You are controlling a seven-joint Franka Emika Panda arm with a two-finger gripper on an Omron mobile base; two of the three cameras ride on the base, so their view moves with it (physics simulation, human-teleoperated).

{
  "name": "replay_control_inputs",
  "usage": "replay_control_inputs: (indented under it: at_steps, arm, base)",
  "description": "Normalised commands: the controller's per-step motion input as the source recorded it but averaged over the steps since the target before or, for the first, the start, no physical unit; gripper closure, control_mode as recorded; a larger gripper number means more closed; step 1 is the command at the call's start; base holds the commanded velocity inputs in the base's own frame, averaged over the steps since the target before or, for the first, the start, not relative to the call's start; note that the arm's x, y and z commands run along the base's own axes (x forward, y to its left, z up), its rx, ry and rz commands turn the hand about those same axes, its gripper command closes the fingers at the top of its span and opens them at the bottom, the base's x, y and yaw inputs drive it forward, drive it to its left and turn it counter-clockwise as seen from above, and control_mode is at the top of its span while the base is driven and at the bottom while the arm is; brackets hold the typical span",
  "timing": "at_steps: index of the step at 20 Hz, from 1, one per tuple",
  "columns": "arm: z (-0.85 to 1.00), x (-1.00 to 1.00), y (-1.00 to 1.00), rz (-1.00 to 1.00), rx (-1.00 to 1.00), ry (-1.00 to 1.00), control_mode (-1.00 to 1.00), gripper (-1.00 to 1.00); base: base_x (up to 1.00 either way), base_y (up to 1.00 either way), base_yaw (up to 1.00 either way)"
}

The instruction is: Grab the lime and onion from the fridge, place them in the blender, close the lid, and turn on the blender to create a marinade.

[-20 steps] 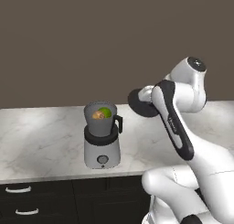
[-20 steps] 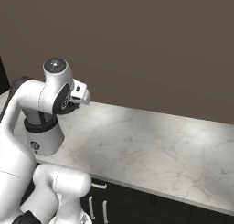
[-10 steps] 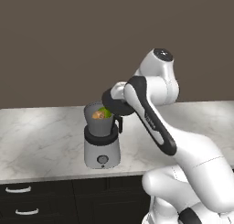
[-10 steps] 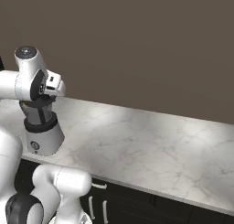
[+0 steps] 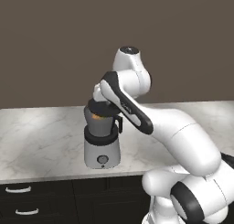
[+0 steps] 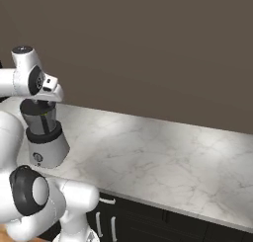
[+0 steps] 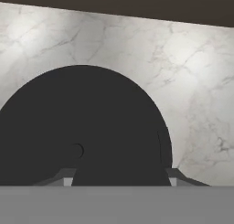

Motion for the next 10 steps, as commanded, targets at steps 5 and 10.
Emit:
replay_control_inputs:
  at_steps: [5,10]
  arm:
    - [-0.23,0.16,0.3,0.0,-0.05,0.07,-1.0,1.0]
    - [-0.24,0.29,0.0,0.02,0.0,0.0,-1.0,1.0]
  base:
    - [0.0,0.0,0.0]
    - [0.0,0.0,0.0]
